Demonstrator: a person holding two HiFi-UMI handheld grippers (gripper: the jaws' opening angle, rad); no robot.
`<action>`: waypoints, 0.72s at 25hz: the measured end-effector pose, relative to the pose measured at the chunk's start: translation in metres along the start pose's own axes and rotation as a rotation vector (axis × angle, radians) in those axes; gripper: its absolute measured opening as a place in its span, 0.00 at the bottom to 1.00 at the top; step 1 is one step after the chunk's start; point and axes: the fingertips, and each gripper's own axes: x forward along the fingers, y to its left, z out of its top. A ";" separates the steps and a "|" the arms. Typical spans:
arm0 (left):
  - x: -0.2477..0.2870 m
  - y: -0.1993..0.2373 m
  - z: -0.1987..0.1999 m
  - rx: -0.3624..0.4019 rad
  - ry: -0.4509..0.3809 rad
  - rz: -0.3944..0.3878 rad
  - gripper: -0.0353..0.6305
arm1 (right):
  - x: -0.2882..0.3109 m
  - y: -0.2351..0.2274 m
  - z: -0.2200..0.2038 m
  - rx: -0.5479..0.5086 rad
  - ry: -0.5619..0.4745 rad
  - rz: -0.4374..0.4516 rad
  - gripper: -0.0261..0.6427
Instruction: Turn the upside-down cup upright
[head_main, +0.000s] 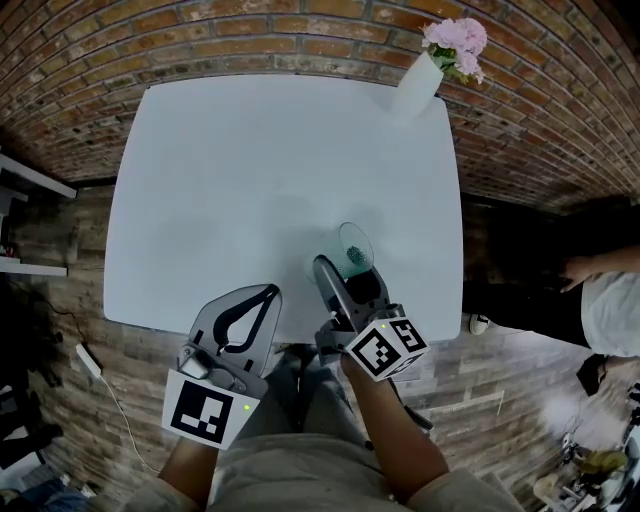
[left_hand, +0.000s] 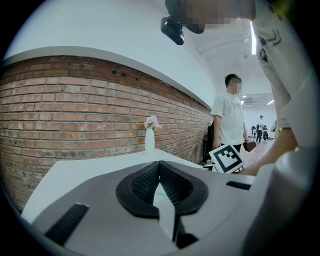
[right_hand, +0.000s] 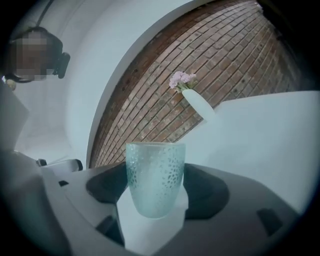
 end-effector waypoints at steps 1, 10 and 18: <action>0.000 0.000 0.000 0.000 -0.001 0.000 0.07 | -0.001 0.000 0.000 0.015 -0.006 0.004 0.56; -0.004 -0.003 0.004 -0.003 -0.012 -0.001 0.07 | -0.001 0.008 0.004 0.105 -0.054 0.022 0.56; -0.008 -0.003 0.008 -0.004 -0.009 0.014 0.07 | 0.000 0.018 0.003 0.211 -0.101 0.075 0.56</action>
